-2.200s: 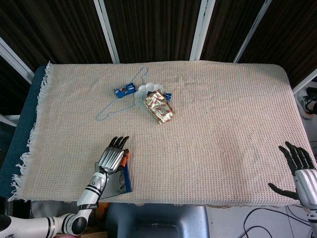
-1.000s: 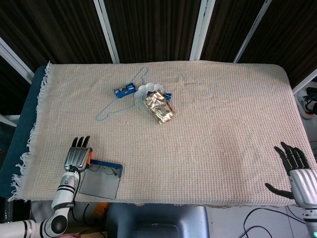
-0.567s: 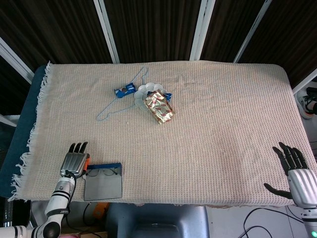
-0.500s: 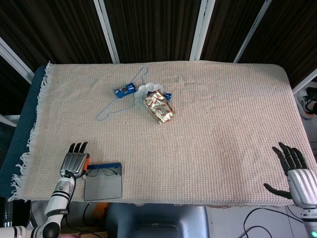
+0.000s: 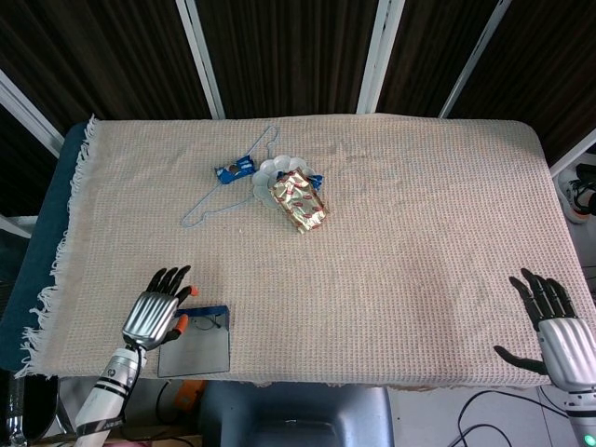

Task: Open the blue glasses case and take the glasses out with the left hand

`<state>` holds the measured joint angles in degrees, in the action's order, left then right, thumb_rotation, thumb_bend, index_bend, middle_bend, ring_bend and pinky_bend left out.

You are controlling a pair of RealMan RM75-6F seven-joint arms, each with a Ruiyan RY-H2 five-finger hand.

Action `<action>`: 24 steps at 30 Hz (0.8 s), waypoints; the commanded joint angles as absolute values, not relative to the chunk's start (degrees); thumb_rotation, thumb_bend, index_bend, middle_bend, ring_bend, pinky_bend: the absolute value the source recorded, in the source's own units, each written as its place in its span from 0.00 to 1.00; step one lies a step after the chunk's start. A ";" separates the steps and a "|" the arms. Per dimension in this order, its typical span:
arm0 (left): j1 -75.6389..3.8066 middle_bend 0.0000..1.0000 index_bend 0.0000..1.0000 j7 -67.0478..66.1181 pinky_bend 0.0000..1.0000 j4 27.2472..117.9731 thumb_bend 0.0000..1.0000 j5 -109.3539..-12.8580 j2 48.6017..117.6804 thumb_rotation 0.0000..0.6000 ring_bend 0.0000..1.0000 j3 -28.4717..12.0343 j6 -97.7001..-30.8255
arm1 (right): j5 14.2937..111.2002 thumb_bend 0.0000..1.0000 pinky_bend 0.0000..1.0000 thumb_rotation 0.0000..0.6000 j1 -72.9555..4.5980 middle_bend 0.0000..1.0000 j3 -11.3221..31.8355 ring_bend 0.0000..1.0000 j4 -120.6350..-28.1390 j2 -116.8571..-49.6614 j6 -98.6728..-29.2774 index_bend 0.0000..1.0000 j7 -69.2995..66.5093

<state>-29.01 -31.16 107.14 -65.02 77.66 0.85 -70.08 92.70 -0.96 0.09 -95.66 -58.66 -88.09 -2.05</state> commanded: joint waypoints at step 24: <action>-27.24 0.00 0.30 -36.63 0.00 95.84 0.45 -63.17 90.21 1.00 0.00 -1.24 -71.31 | 92.76 0.13 0.00 1.00 -0.89 0.00 0.07 0.00 -95.39 -58.01 -88.43 0.00 -3.70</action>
